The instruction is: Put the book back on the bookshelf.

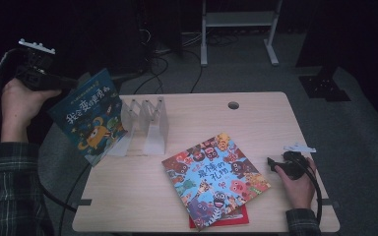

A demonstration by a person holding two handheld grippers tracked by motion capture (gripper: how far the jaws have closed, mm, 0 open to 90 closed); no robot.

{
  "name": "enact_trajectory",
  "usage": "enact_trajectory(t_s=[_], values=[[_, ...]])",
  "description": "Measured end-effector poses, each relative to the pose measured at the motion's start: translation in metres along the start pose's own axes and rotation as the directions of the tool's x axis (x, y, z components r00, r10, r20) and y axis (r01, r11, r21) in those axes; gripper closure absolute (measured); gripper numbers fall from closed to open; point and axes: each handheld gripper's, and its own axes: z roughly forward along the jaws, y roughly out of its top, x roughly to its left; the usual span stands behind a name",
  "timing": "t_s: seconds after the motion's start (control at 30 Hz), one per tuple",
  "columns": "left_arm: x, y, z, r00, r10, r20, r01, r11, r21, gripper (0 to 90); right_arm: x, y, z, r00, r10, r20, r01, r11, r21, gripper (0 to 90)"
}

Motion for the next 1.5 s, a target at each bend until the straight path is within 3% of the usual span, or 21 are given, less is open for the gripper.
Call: enact_trajectory(t_s=[0.23, 0.4, 0.53, 0.8, 0.9, 1.03, 1.17, 1.23, 1.27, 1.3, 1.37, 1.43, 1.5], values=[[-0.033, -0.015, 0.019, 0.9963, 0.028, 0.082, -0.026, 0.9995, -0.018, 89.9, 0.0, 0.0, 0.0, 1.0, -0.007, -0.006, 0.007, 1.0, 0.003, 22.6], [-0.058, -0.029, 0.033, 0.9927, 0.058, 0.106, -0.053, 0.9975, -0.048, 89.3, 0.0, 0.0, 0.001, 0.9999, -0.011, -0.008, 0.011, 0.9999, 0.005, 21.8], [-0.076, -0.043, 0.048, 0.9923, 0.071, 0.101, -0.066, 0.9967, -0.046, 81.7, 0.001, 0.0, 0.001, 0.9998, -0.015, -0.012, 0.015, 0.9999, 0.007, 20.1], [-0.116, -0.078, 0.084, 0.9828, 0.133, 0.128, -0.128, 0.9906, -0.048, 66.7, 0.001, 0.0, 0.001, 0.9997, -0.02, -0.018, 0.02, 0.9998, 0.009, 19.1], [-0.131, -0.093, 0.098, 0.9818, 0.126, 0.142, -0.119, 0.9913, -0.056, 62.2, 0.001, 0.0, 0.001, 0.9996, -0.02, -0.018, 0.02, 0.9998, 0.009, 19.1], [-0.151, -0.113, 0.115, 0.978, 0.165, 0.128, -0.155, 0.9846, -0.081, 53.7, 0.001, 0.0, 0.001, 0.9996, -0.02, -0.018, 0.02, 0.9998, 0.01, 19.1], [-0.163, -0.129, 0.134, 0.9697, 0.17, 0.175, -0.155, 0.9834, -0.094, 45.1, 0.001, 0.0, 0.001, 0.9996, -0.02, -0.018, 0.02, 0.9997, 0.01, 19.0], [-0.169, -0.136, 0.146, 0.9624, 0.175, 0.208, -0.158, 0.9829, -0.095, 39.0, 0.001, 0.0, 0.001, 0.9996, -0.02, -0.018, 0.02, 0.9998, 0.01, 19.1], [-0.169, -0.136, 0.146, 0.9624, 0.175, 0.208, -0.158, 0.9829, -0.095, 35.5, 0.001, 0.0, 0.001, 0.9996, -0.02, -0.02, 0.02, 0.9997, 0.01, 19.2], [-0.175, -0.143, 0.159, 0.955, 0.176, 0.238, -0.156, 0.9826, -0.1, 32.8, 0.001, 0.0, 0.0, 0.9995, -0.022, -0.022, 0.022, 0.9997, 0.01, 19.5], [-0.181, -0.151, 0.174, 0.9476, 0.178, 0.265, -0.158, 0.9828, -0.096, 26.4, 0.002, -0.001, -0.001, 0.9991, -0.028, -0.03, 0.028, 0.9996, 0.007, 22.8], [-0.185, -0.156, 0.185, 0.9445, 0.177, 0.277, -0.158, 0.9833, -0.09, 19.9, 0.004, -0.002, -0.002, 0.9986, -0.036, -0.037, 0.036, 0.9993, -0.001, 26.8], [-0.189, -0.161, 0.195, 0.9366, 0.182, 0.3, -0.162, 0.9827, -0.089, 17.8, 0.006, -0.003, -0.005, 0.9974, -0.05, -0.052, 0.05, 0.9987, 0.001, 32.5]])
